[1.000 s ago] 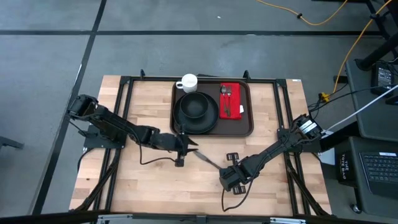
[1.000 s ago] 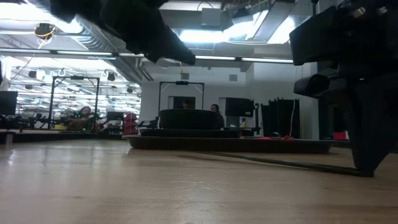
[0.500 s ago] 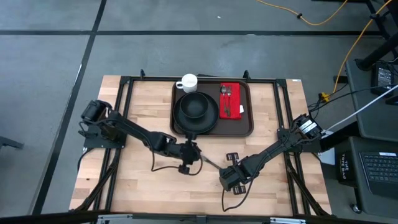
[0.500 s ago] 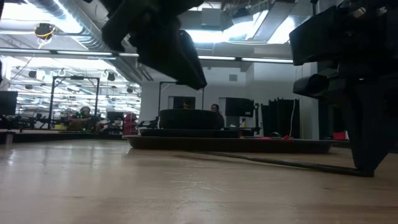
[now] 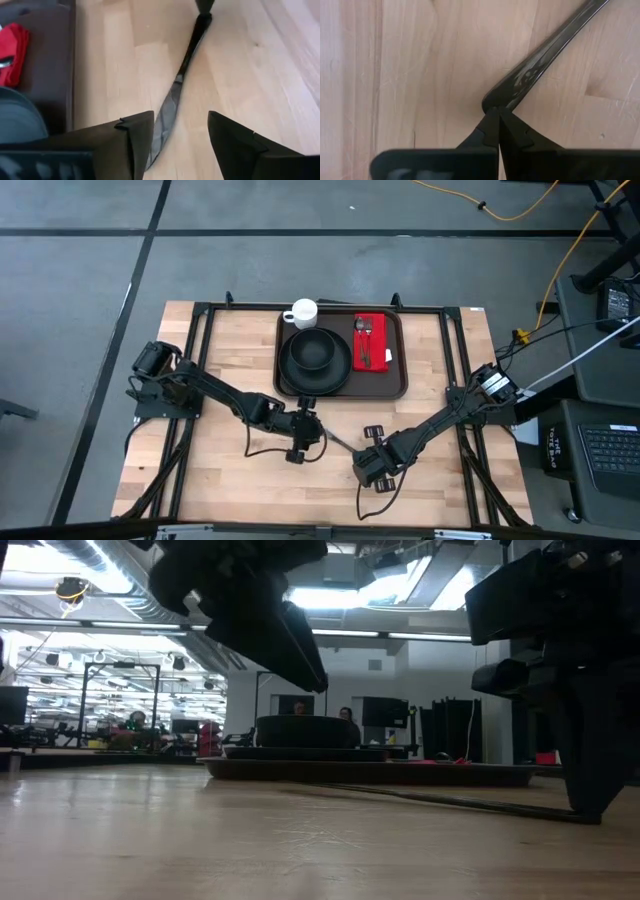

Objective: Set up tray
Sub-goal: Put the black table knife on the red table napkin to the right of the black fork

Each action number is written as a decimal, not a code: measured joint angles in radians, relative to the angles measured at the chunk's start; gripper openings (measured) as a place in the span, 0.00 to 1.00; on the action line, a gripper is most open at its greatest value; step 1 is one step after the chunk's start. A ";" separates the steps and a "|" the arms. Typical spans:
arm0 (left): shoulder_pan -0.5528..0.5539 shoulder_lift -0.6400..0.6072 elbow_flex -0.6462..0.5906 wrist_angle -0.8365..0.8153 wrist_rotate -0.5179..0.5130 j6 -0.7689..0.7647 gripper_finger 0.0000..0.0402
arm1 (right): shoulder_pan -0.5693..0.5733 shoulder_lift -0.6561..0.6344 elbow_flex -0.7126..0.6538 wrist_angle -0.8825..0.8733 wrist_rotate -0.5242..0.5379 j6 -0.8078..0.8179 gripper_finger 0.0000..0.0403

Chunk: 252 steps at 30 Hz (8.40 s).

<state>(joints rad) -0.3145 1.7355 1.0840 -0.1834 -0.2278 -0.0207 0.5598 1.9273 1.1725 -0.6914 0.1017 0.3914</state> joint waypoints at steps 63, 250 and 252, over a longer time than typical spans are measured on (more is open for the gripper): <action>0.142 0.211 0.117 -0.238 0.165 -0.062 0.47 | 0.000 0.000 0.000 0.009 0.010 -0.011 0.01; 0.052 0.127 0.171 -0.261 -0.102 0.175 0.17 | -0.080 0.039 0.119 0.076 0.470 0.180 0.45; 0.052 0.127 0.171 -0.262 -0.116 0.174 0.17 | -0.084 0.039 0.119 0.077 0.470 0.180 0.45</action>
<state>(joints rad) -0.2626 1.8622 1.2548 -0.4454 -0.3436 0.1537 0.4763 1.9667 1.2915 -0.6142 0.5713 0.5713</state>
